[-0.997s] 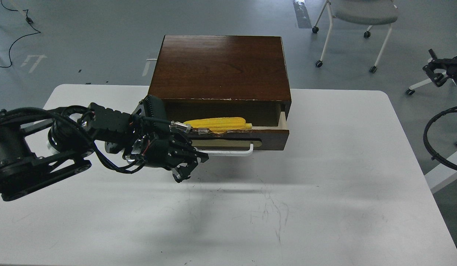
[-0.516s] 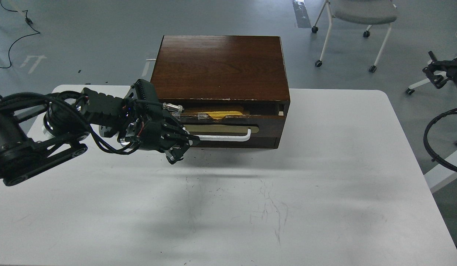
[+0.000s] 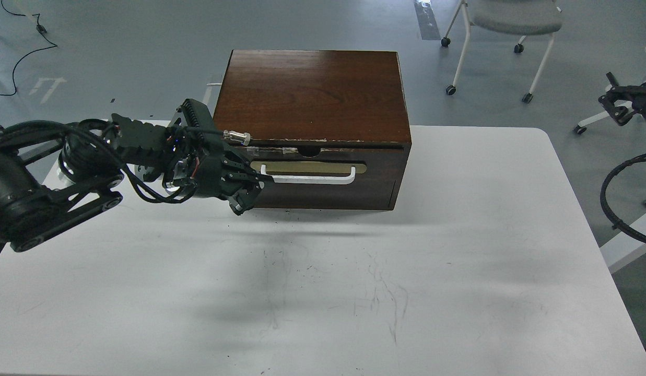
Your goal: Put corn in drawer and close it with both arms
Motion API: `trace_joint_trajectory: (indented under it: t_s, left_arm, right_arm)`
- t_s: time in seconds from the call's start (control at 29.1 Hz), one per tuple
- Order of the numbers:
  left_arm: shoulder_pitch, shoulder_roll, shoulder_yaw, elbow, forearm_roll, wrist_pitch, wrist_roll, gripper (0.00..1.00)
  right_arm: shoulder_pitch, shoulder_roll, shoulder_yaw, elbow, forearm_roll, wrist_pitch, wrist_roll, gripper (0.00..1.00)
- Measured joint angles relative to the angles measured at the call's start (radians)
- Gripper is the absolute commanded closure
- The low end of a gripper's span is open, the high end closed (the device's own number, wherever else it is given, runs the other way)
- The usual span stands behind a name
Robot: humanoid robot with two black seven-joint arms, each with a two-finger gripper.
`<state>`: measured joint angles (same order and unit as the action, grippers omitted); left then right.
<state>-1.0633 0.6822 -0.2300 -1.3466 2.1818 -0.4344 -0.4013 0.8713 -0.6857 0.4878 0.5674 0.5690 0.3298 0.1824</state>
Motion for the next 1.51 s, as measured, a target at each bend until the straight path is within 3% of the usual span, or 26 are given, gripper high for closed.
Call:
trace_joint_trajectory:
  t_s: [0.17, 0.31, 0.45, 0.52, 0.55, 0.62, 0.69, 1.1, 1.24, 1.34, 1.51]
  left_arm:
    - [-0.013, -0.001, 0.000, -0.006, 0.000, 0.001, -0.004, 1.00]
    - [-0.022, 0.009, -0.023, -0.078, 0.000, 0.004, -0.072, 1.00]
    - [-0.024, 0.051, -0.088, -0.129, -0.062, 0.001, -0.087, 0.98]
    - [-0.023, 0.066, -0.139, -0.130, -0.180, 0.000, -0.087, 0.80]
    - [-0.021, 0.073, -0.172, -0.126, -0.278, -0.003, -0.087, 0.62]
    - [-0.018, 0.089, -0.228, -0.097, -0.485, -0.005, -0.088, 0.53]
    - [-0.018, 0.098, -0.257, -0.037, -0.673, -0.005, -0.087, 0.50]
    - [-0.018, 0.053, -0.274, 0.650, -1.796, -0.049, -0.086, 0.46]
    - [-0.007, 0.004, -0.274, 0.842, -2.056, -0.054, -0.029, 0.46]
    - [0.012, -0.058, -0.275, 0.995, -2.233, -0.054, 0.047, 0.43]
    - [0.058, -0.151, -0.277, 1.118, -2.429, -0.054, 0.162, 0.40]
  right_arm:
    - [-0.001, -0.003, 0.000, 0.000, 0.000, 0.000, 0.000, 0.00]
    - [-0.001, -0.003, 0.000, 0.000, 0.000, 0.002, 0.000, 0.00]
    - [-0.001, -0.003, 0.000, 0.002, 0.000, 0.022, 0.000, 0.00]
    - [-0.001, -0.002, 0.000, 0.004, 0.000, 0.035, 0.001, 0.00]
    - [0.000, -0.001, 0.000, 0.005, 0.000, 0.040, 0.001, 0.00]
    - [0.000, 0.001, 0.000, 0.006, 0.000, 0.045, 0.002, 0.00]
    - [0.000, 0.001, 0.003, 0.007, 0.000, 0.046, 0.002, 0.00]
    - [-0.003, 0.018, 0.069, 0.012, 0.008, 0.156, 0.003, 0.00]
    - [-0.014, 0.041, 0.078, 0.004, 0.018, 0.159, 0.001, 0.00]
    - [-0.028, 0.085, 0.115, -0.014, 0.024, 0.159, -0.002, 0.00]
    - [-0.050, 0.164, 0.232, -0.087, 0.056, 0.159, -0.010, 0.00]
